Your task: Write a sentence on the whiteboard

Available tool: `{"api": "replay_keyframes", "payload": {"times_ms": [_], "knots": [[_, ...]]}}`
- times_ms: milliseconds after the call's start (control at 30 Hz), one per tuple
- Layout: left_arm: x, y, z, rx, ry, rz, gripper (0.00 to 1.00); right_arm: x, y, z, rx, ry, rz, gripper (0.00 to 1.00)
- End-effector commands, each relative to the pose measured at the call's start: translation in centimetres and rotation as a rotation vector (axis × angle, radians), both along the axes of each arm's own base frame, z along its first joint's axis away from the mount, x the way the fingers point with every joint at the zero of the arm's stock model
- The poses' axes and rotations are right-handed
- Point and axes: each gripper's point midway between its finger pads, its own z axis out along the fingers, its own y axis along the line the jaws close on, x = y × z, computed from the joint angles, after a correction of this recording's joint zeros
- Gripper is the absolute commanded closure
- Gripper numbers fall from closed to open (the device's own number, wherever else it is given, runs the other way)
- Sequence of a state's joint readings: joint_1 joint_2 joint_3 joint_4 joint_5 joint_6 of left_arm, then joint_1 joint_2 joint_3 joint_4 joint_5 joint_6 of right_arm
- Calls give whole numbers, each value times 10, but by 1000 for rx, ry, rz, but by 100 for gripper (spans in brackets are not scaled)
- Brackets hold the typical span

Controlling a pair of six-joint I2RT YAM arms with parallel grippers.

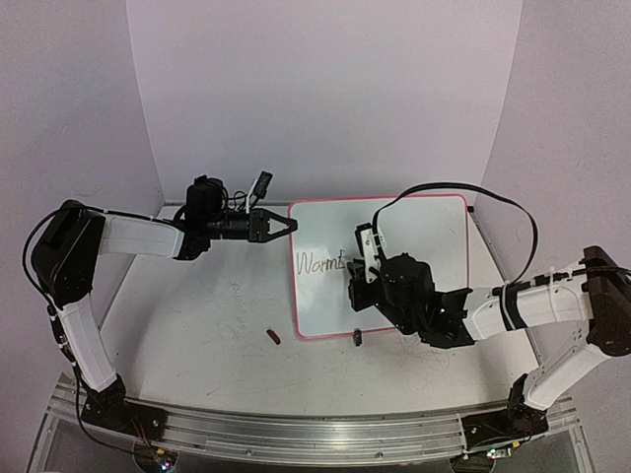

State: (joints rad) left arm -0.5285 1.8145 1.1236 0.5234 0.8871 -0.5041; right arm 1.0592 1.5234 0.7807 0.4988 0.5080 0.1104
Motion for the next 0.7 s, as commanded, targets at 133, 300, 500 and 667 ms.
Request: {"api": "replay_keyframes", "payload": {"times_ms": [133, 300, 500, 667], "knots": [[-14, -12, 0, 8, 27, -36, 100, 8, -18, 6, -6, -8, -104, 100], [-14, -12, -1, 9, 29, -35, 100, -2, -15, 26, 75, -35, -29, 100], [-13, -12, -2, 10, 31, -35, 100, 0, -17, 36, 110, -56, -9, 100], [-14, -12, -1, 9, 30, -36, 100, 6, -15, 44, 112, -73, -27, 100]]}}
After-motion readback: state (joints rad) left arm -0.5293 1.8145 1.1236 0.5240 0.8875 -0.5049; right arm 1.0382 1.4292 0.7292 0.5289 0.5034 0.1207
